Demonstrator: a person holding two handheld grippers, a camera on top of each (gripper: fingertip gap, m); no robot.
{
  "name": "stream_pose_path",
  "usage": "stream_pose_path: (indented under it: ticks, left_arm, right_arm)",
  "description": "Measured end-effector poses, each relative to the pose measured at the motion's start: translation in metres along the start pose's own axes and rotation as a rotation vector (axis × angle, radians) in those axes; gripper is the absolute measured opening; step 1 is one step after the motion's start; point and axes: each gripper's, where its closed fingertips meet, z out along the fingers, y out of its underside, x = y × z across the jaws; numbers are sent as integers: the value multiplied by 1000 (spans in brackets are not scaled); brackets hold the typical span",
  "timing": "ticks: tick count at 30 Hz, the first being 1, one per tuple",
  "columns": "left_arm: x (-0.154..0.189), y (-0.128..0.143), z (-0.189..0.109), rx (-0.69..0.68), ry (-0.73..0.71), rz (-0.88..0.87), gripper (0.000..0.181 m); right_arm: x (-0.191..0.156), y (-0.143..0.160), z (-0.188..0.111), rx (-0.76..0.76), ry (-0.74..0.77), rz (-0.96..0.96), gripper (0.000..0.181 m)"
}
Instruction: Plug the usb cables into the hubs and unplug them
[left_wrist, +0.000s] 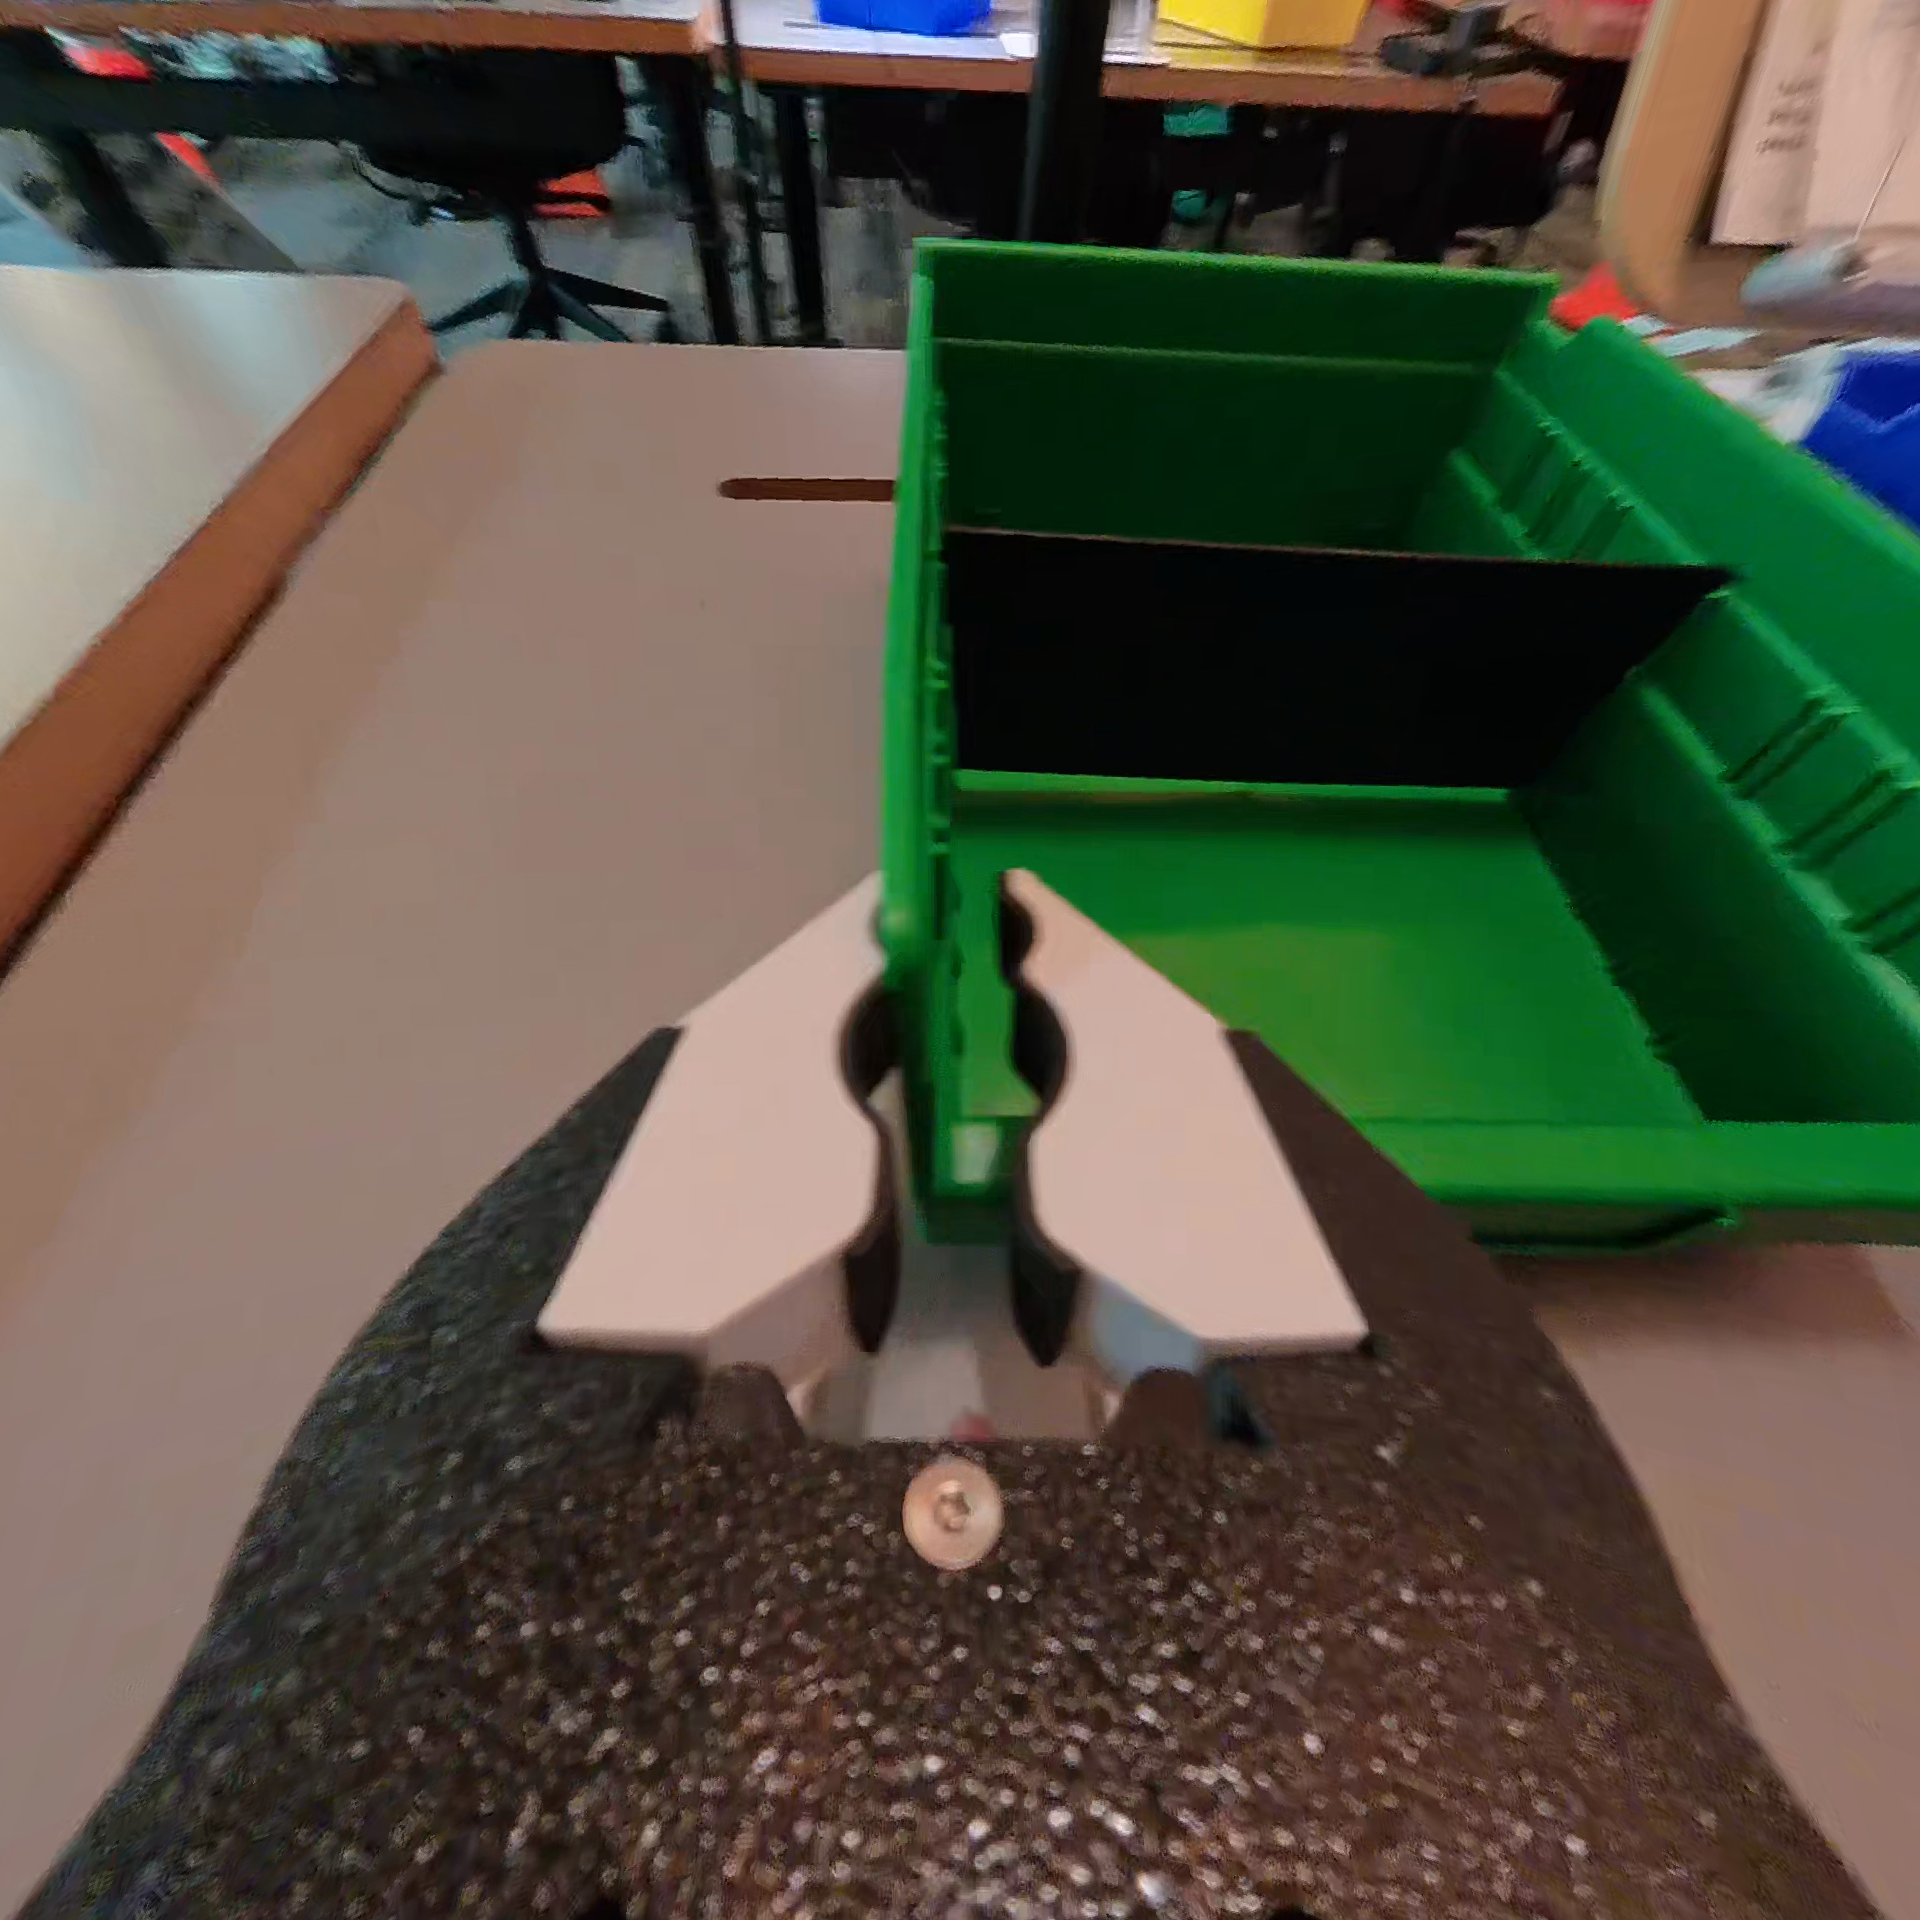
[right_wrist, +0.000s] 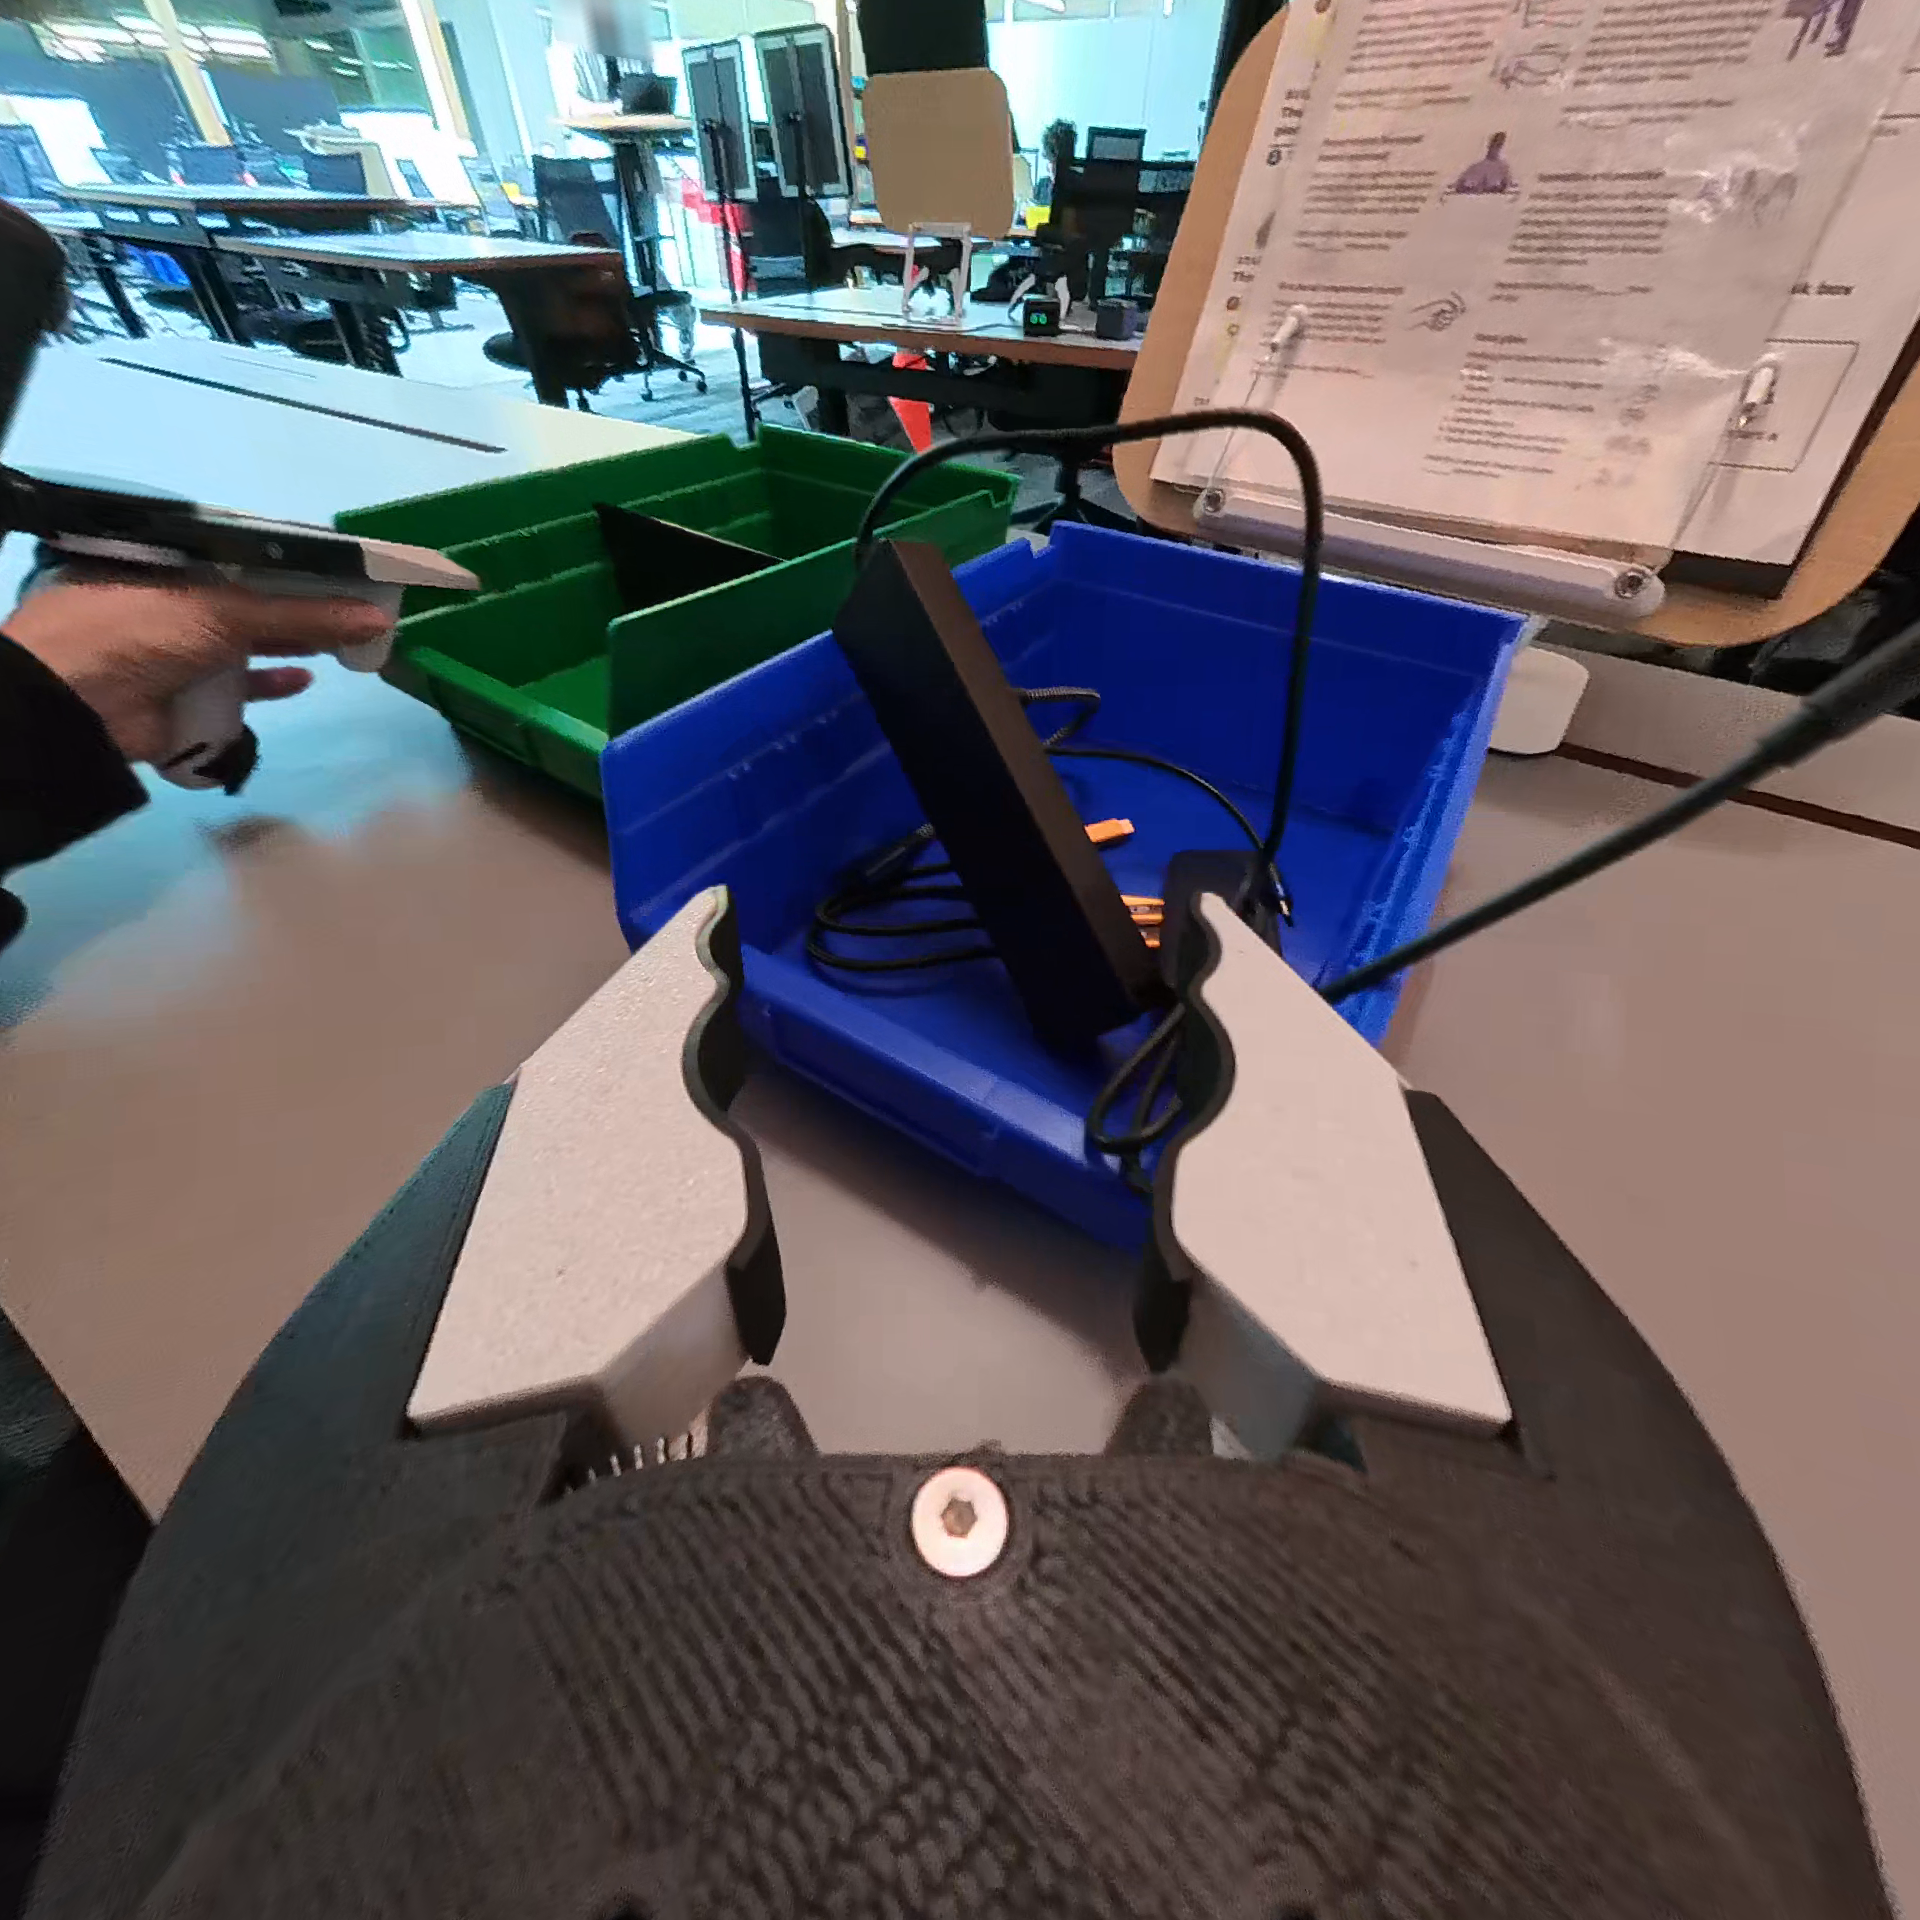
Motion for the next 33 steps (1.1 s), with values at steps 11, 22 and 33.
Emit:
stream_pose_path:
  ticks: [11,22,33]
  left_arm:
    - [4,-37,-78,249,-130,-155,1]
    - [114,-156,-191,666,-43,-112,1]
    - [337,-182,-240,1064,125,261,17]
  right_arm:
    - [-34,-13,20,46,-131,4,81]
    - [-55,-126,65,368,-132,61,86]
    - [90,-152,-21,700,142,407,2]
